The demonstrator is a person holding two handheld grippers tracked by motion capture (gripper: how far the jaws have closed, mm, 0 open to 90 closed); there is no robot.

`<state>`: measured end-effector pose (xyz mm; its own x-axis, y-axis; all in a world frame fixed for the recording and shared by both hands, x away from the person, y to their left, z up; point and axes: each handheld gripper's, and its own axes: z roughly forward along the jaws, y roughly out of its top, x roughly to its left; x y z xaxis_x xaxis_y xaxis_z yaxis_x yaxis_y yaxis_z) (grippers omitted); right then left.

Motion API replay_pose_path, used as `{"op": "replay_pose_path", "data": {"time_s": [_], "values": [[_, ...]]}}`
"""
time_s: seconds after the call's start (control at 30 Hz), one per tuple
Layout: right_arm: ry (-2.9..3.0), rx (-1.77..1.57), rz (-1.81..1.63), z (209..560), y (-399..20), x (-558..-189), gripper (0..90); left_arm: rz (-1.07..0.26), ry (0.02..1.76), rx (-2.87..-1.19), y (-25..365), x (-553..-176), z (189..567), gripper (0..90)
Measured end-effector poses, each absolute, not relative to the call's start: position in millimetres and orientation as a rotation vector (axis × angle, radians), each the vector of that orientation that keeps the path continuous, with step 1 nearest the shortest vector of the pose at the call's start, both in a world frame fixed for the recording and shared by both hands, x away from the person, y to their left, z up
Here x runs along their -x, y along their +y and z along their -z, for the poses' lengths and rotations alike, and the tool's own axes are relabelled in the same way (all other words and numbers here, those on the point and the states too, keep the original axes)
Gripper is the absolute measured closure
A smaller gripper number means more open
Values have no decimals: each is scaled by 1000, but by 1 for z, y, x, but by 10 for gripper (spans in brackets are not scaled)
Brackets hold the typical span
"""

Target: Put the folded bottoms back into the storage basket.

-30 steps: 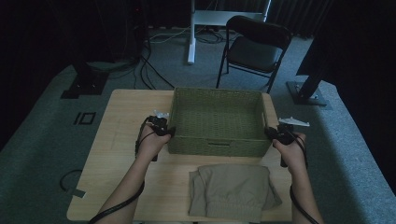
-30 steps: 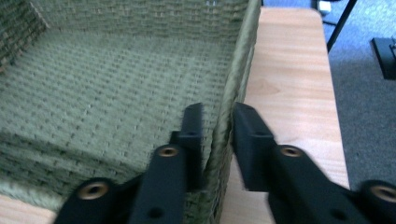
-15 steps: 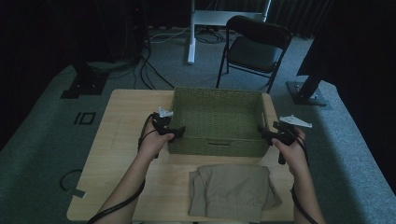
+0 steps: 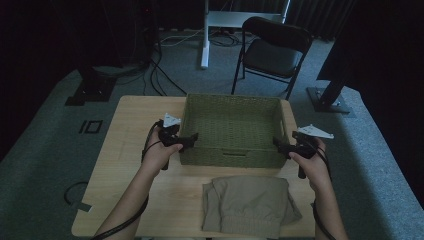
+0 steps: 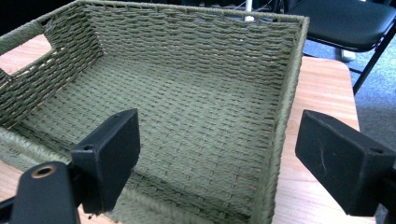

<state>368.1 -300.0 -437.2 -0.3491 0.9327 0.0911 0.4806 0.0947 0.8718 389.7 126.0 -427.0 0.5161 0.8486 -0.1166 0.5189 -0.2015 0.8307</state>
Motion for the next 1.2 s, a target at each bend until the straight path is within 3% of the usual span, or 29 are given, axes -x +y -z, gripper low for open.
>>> {"op": "replay_pose_path", "data": {"time_s": [0.6, 1.2], "values": [[1881, -1369, -1220, 434, -302, -340, 135, -446, 1038, -1861, 128, -351, 417, 200], [1869, -1383, -1242, 450, -306, -310, 136, -393, 971, -1884, 109, -322, 436, 196]]}}
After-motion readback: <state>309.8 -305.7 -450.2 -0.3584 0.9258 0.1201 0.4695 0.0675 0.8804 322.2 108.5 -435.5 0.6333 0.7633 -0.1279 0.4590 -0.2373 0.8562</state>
